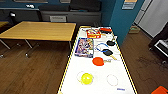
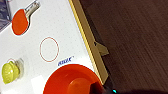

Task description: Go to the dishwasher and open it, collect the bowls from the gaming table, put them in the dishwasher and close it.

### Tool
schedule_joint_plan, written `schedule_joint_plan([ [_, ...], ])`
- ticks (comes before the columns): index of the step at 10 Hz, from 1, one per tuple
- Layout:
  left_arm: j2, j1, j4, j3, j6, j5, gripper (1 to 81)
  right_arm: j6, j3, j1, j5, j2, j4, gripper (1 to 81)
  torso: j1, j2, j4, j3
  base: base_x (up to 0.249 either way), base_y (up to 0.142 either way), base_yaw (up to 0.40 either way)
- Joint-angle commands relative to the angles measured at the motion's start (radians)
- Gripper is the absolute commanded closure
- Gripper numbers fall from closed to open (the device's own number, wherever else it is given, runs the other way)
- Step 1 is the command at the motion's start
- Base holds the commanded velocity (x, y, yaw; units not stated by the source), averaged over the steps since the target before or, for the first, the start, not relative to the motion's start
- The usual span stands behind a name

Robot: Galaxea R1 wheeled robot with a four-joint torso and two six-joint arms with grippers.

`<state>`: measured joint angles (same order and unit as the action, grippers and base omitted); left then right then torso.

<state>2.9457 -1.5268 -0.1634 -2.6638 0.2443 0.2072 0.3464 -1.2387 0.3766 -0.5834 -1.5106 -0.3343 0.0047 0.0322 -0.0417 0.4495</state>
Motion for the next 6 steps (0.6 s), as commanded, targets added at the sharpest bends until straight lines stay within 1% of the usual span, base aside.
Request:
schedule_joint_plan([
  [1, -0.107, -0.013, -0.007, 0.163, 0.004, -0.063, 1.0, -0.141, 0.185, 0.162, -0.046, 0.218, 0.009, 81.1, 0.0, 0.0, 0.0, 0.0, 0.0, 0.0, 0.0],
  [2, -0.158, -0.011, -0.007, 0.246, 0.003, -0.062, 1.0, -0.175, 0.184, 0.245, 0.025, 0.232, 0.006, 81.1, 0.0, 0.0, 0.0, 0.0, 0.0, 0.0, 0.0],
  [3, -0.229, -0.003, -0.007, 0.349, 0.003, -0.051, 1.0, -0.181, 0.167, 0.339, 0.083, 0.229, 0.015, 81.1, 0.0, 0.0, 0.0, 0.0, 0.0, 0.0, 0.0],
  [4, -0.312, 0.0, -0.007, 0.459, 0.004, -0.019, 1.0, -0.196, 0.147, 0.457, 0.168, 0.22, 0.023, 81.1, 0.0, 0.0, 0.0, 0.0, 0.0, 0.0, 0.0],
  [5, -0.381, 0.001, -0.005, 0.541, 0.004, 0.01, 1.0, -0.229, 0.141, 0.584, 0.257, 0.209, 0.029, 81.1, 0.0, 0.0, 0.0, 0.0, 0.0, 0.0, 0.0],
  [6, -0.469, 0.01, -0.007, 0.647, 0.004, 0.024, 1.0, -0.259, 0.138, 0.717, 0.393, 0.184, 0.03, 81.1, 0.0, 0.0, 0.0, 0.0, 0.0, 0.0, 0.0],
])
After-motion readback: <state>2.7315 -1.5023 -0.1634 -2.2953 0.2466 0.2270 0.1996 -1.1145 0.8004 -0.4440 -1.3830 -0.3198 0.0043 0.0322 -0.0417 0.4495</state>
